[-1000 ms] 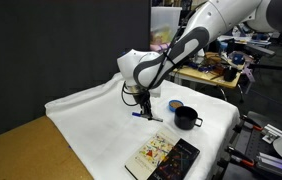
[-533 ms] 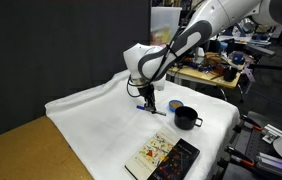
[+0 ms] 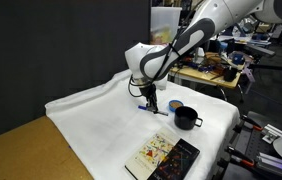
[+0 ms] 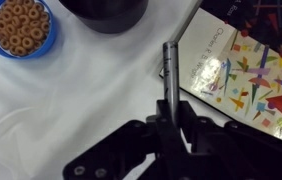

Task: Put the pen into the black cup.

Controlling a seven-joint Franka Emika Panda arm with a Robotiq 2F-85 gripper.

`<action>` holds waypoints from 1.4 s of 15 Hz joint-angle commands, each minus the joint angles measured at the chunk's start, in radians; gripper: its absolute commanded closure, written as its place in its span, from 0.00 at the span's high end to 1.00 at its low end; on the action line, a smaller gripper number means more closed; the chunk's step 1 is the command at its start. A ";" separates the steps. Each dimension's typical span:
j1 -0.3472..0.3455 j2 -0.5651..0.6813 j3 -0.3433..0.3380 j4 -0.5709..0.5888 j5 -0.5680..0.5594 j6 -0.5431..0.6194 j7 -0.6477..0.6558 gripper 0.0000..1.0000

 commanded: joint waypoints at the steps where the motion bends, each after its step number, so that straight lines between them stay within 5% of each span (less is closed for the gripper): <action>1: -0.010 -0.033 0.004 -0.043 0.015 0.021 -0.023 0.04; 7: 0.007 -0.014 0.015 -0.037 0.035 0.019 0.002 0.04; 8: 0.016 0.005 0.007 -0.008 0.020 -0.003 -0.002 0.16; 16: 0.018 0.005 0.008 -0.010 0.023 -0.003 -0.001 0.16; 17: 0.018 0.005 0.008 -0.010 0.023 -0.003 -0.001 0.04; 21: 0.022 0.025 0.001 0.010 0.017 -0.012 0.003 0.04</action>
